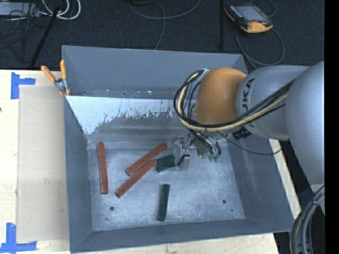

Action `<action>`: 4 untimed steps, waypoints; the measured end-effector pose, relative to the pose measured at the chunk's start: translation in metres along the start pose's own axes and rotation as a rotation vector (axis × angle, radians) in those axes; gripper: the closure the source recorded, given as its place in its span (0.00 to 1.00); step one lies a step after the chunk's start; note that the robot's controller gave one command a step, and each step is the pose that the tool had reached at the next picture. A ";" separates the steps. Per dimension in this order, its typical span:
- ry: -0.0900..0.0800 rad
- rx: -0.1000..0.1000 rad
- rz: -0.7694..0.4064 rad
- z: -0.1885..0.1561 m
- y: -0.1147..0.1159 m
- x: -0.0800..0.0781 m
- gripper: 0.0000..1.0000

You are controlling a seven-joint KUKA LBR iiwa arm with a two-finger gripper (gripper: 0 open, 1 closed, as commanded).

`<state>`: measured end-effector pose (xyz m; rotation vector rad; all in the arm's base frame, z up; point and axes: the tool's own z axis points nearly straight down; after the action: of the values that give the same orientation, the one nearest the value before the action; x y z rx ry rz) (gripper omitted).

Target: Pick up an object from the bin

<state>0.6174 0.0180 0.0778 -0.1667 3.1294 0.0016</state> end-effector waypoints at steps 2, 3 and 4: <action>0.001 0.002 0.125 -0.145 -0.043 0.040 1.00; 0.006 0.001 0.124 -0.142 -0.042 0.041 0.00; 0.011 -0.001 0.063 0.011 0.010 0.025 0.00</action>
Offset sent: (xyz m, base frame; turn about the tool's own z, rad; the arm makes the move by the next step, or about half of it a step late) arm -0.0070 -0.0383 0.0079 0.4636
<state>0.5911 0.0257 0.0663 -0.0681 3.1439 0.0022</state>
